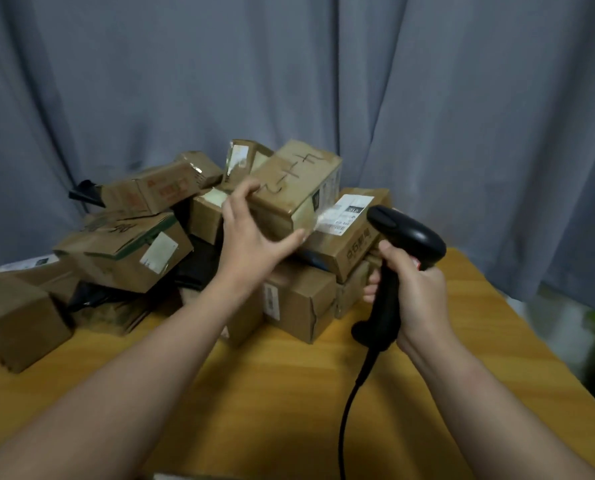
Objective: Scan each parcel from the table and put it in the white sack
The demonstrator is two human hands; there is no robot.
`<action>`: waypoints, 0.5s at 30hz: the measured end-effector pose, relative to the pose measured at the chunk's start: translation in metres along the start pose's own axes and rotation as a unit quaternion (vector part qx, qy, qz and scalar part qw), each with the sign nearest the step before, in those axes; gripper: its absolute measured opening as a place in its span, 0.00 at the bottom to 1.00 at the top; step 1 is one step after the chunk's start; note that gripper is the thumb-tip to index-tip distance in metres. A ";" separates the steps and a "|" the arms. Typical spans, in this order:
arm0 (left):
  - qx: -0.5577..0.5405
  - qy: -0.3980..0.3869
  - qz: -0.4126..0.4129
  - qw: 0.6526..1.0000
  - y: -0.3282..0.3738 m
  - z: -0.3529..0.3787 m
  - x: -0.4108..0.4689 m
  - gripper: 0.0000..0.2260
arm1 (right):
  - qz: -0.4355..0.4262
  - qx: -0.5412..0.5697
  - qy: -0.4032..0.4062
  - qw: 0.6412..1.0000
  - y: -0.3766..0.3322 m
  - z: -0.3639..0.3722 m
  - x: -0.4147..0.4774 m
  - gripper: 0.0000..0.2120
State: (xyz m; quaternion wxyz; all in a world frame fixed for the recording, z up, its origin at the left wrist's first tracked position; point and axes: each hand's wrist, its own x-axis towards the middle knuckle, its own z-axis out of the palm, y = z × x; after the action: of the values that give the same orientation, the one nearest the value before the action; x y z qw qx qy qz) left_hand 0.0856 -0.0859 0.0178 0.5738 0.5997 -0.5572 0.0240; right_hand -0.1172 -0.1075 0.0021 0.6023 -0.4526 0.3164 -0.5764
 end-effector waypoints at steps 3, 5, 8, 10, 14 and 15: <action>-0.137 0.002 -0.095 0.986 -0.009 -0.021 -0.068 0.35 | 0.024 0.034 -0.022 0.999 0.013 0.004 -0.020 0.06; -0.220 0.035 -0.161 0.962 -0.012 -0.030 -0.106 0.32 | 0.049 0.051 -0.041 0.997 0.029 0.009 -0.039 0.03; -0.220 0.035 -0.246 0.943 -0.010 -0.042 -0.152 0.26 | 0.066 0.039 -0.090 0.993 0.054 0.016 -0.075 0.03; -0.221 -0.006 -0.287 0.932 -0.012 -0.049 -0.175 0.24 | 0.078 0.044 -0.123 0.988 0.069 0.021 -0.099 0.07; -0.161 -0.069 -0.339 0.924 -0.020 -0.069 -0.191 0.15 | 0.089 0.034 -0.138 0.986 0.092 0.023 -0.126 0.09; -0.127 -0.100 -0.338 0.927 -0.021 -0.075 -0.190 0.17 | 0.084 0.023 -0.144 0.986 0.093 0.023 -0.130 0.09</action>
State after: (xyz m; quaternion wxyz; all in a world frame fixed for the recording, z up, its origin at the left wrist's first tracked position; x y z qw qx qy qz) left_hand 0.0745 0.0836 -0.0972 0.5608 0.6737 -0.3742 -0.3028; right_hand -0.0765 0.0168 -0.0915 0.6982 -0.4882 0.2501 -0.4600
